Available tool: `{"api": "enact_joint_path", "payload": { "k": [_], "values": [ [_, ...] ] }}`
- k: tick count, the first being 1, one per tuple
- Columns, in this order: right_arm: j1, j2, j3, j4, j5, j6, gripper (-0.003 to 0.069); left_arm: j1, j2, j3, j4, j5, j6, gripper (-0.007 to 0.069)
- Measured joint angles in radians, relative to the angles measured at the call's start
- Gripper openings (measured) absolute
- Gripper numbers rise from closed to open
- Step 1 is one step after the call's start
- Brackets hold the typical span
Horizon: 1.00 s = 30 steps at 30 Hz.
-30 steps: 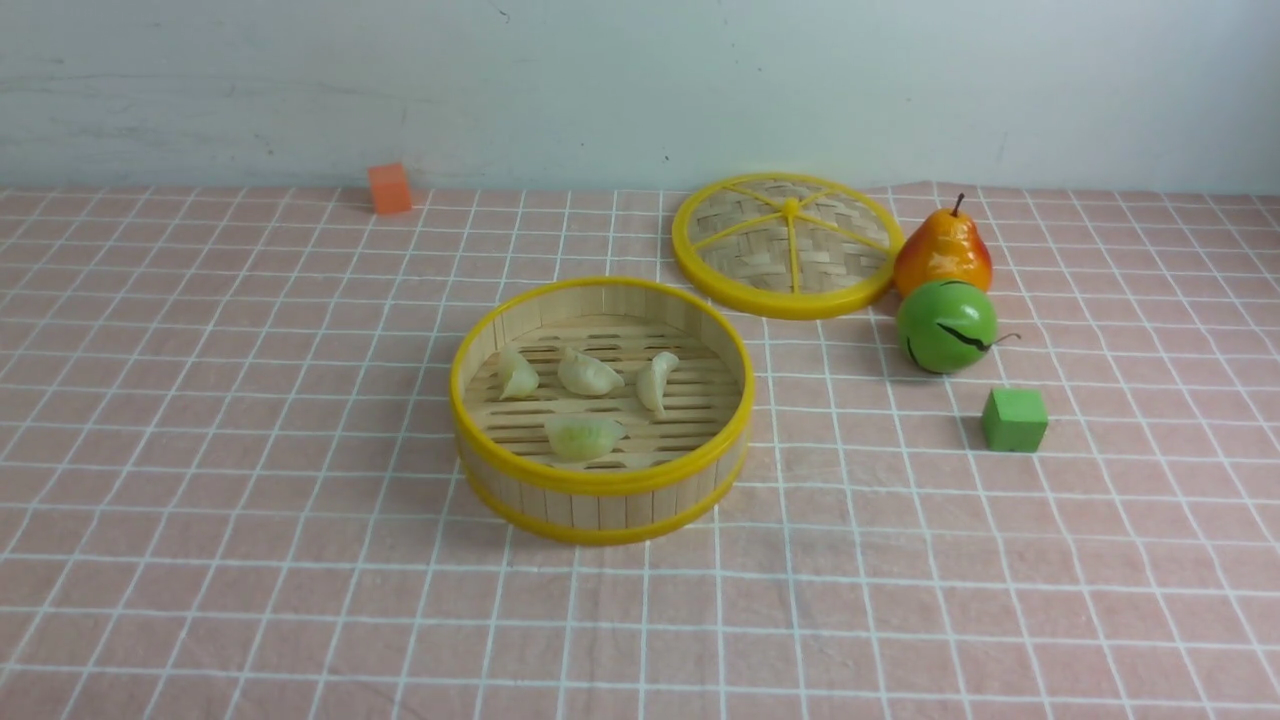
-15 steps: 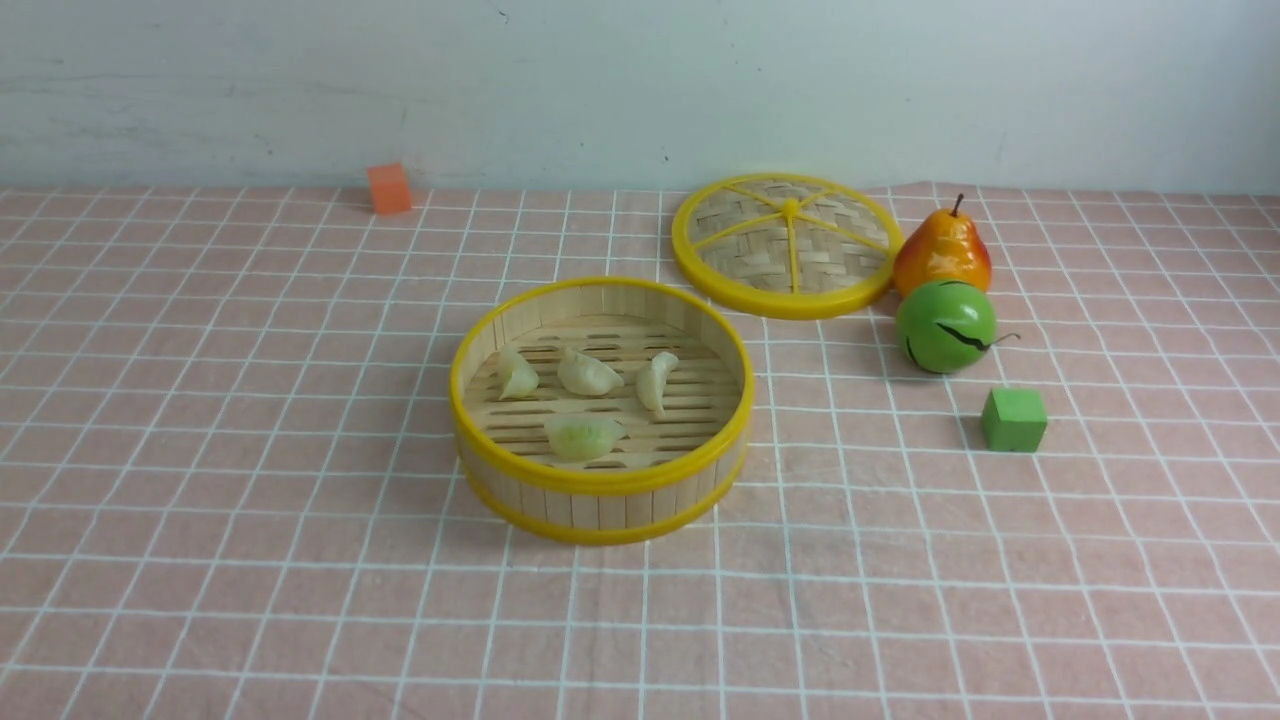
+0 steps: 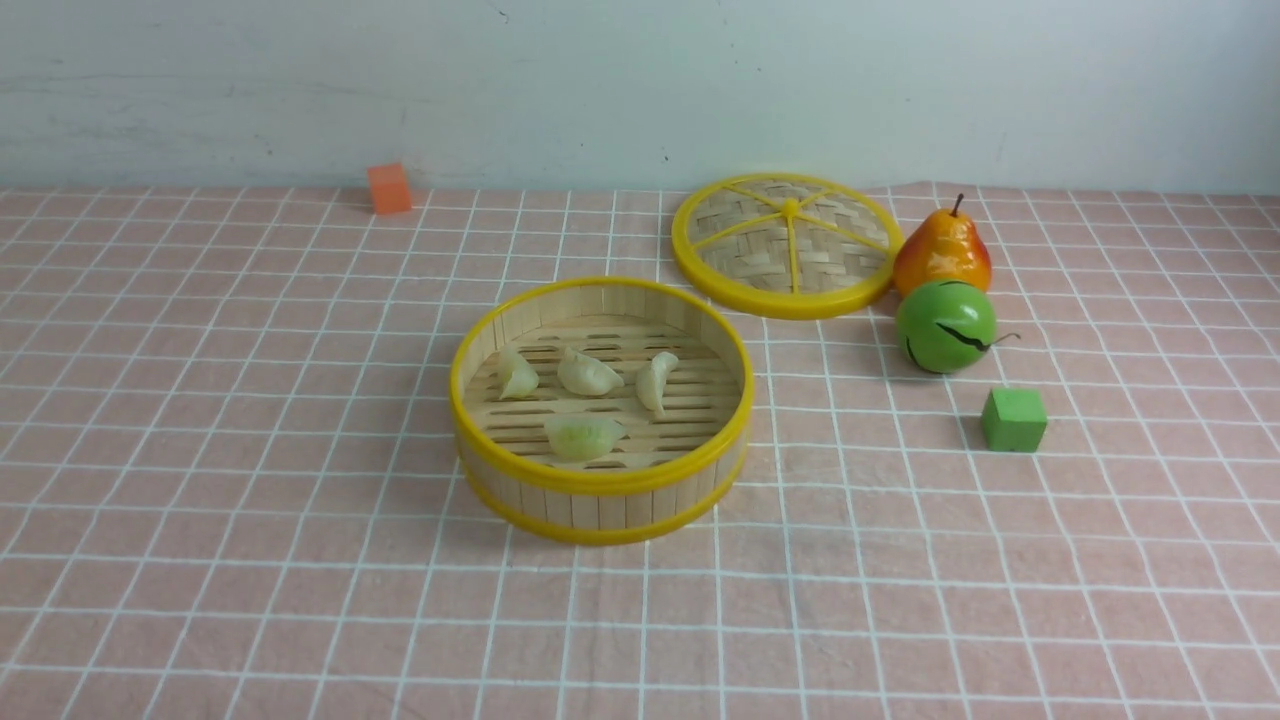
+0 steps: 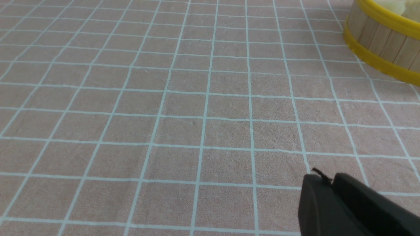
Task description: Put the dumplings into the steamer on the table with the pink tablecloth.
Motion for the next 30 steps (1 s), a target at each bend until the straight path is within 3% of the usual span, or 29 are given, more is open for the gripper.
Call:
{"api": "enact_joint_path", "payload": {
  "k": [30],
  "values": [
    [0.000,0.000,0.000,0.001,0.000,0.001,0.0092,0.000,0.000,0.000,-0.003,0.000,0.000,0.0089]
  ]
}}
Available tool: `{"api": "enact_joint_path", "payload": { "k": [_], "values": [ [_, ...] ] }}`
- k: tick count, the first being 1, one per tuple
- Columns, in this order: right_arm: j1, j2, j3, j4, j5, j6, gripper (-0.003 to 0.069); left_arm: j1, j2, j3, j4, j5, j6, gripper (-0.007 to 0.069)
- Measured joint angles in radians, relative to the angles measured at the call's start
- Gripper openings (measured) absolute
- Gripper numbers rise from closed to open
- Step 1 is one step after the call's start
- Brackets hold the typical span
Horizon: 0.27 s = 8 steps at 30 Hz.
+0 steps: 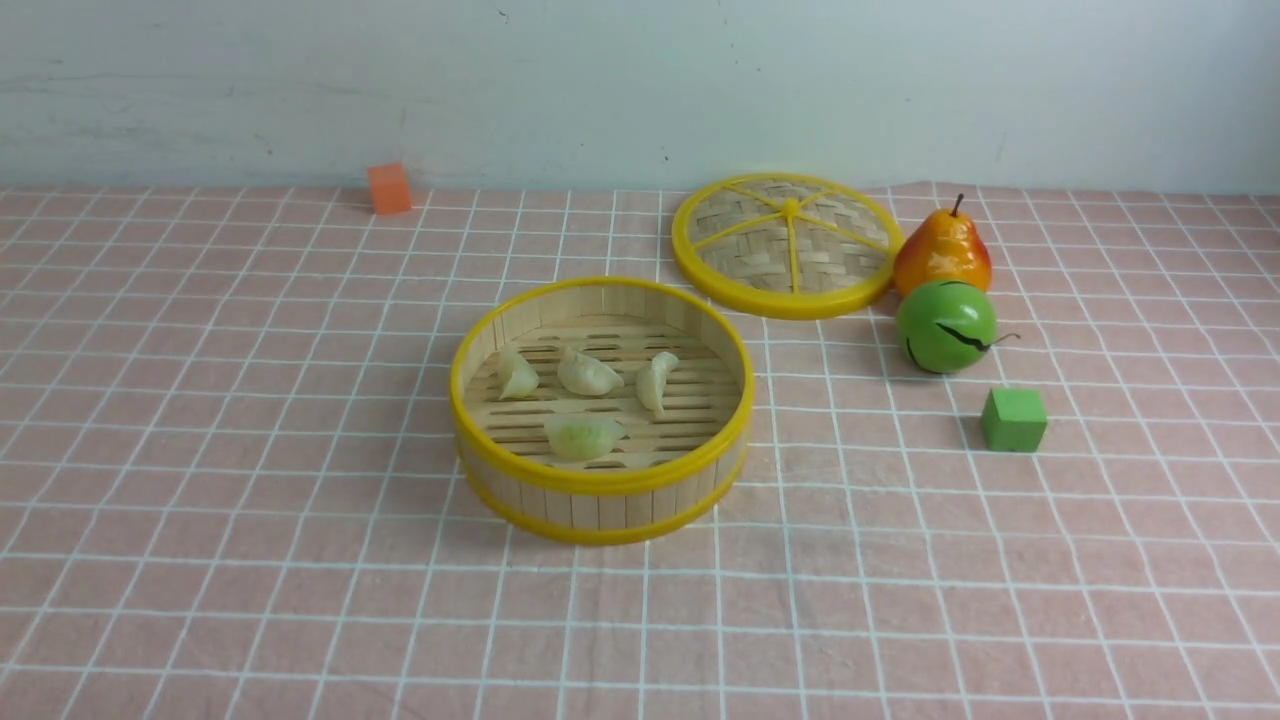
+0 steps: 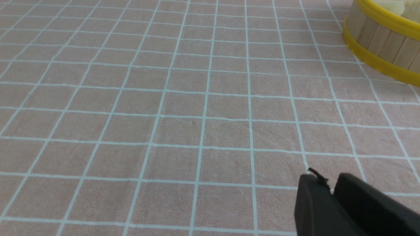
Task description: Put the dumplings into the steamer on the table with the pink tablecloth.
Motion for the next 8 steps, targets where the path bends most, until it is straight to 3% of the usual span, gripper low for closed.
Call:
{"api": "enact_joint_path", "payload": {
  "k": [8],
  "values": [
    [0.000,0.000,0.000,0.000,0.000,0.000,0.0099,0.000,0.000,0.000,0.000,0.000,0.000,0.0092]
  ]
}}
